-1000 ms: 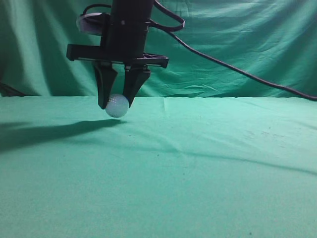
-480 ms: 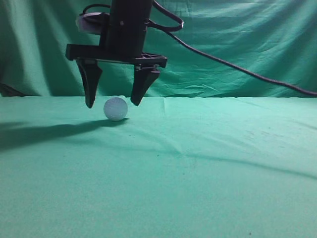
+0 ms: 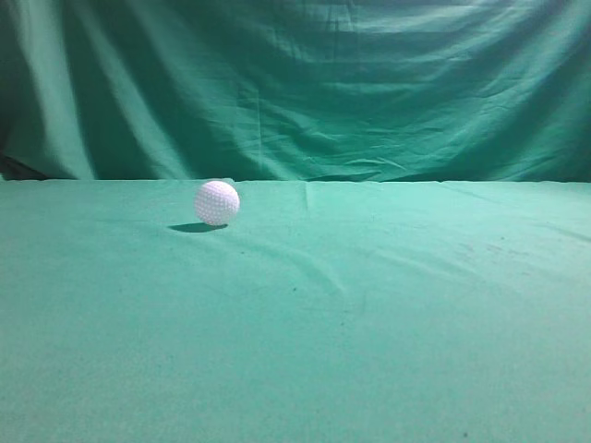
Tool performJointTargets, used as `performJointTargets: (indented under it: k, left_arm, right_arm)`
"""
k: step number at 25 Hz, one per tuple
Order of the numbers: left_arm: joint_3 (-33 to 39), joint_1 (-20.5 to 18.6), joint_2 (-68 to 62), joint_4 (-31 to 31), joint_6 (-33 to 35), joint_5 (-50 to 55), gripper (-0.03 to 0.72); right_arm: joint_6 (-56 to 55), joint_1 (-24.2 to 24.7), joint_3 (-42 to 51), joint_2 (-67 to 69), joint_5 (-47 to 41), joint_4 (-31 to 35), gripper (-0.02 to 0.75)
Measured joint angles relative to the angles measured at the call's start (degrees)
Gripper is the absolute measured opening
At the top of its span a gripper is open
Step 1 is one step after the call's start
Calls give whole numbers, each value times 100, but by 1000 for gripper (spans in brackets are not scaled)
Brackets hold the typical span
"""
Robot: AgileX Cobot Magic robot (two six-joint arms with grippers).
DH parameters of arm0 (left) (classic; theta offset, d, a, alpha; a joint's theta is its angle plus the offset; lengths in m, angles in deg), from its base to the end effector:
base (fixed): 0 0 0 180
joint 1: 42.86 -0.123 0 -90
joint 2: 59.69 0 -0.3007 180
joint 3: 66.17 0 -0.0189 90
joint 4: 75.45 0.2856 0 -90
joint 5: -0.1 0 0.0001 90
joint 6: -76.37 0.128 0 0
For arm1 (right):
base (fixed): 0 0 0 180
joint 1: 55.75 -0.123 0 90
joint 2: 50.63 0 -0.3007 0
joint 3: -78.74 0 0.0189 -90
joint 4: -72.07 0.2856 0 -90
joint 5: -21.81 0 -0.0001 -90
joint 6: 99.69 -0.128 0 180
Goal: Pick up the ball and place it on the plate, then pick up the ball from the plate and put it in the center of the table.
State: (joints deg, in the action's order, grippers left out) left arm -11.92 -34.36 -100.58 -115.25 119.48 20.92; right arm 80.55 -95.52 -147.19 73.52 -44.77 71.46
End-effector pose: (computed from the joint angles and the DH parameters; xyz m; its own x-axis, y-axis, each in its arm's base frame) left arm 0.1686 -0.0547 0.2675 -0.3278 0.1382 -0.9346 0.3847 0.9230 0.0016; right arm 0.3991 0.3306 0.3440 -0.6227 -0.5292 -0.5764 -0.6406 0.7678 -0.0128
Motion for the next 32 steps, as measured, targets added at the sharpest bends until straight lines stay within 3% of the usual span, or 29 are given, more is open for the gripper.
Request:
performJointTargets:
  k: [8,11,15,21,26,32]
  left_arm:
    - [0,0,758,-255,0,524,0]
    - [26,0,1354,-255,-11,841,0]
    - [272,0,2025,-18,-641,1039,0]
    - [525,0,2530,1256,-2145,1063,0]
    - [553,0,2544,1794,-2330,1054,0]
    - [1014,0,2544,1914,-2569,588,0]
  right_arm:
    - [-125,245,-23,-1730,-579,-626,65]
    - [-162,248,362,-2427,-579,-730,65]
    - [-181,248,1705,-3485,-346,-749,65]
    - [-363,248,4413,-5343,895,-749,65]
    - [-522,248,6271,-6863,1702,-737,65]
    - [-633,248,8264,-8541,2578,-740,65]
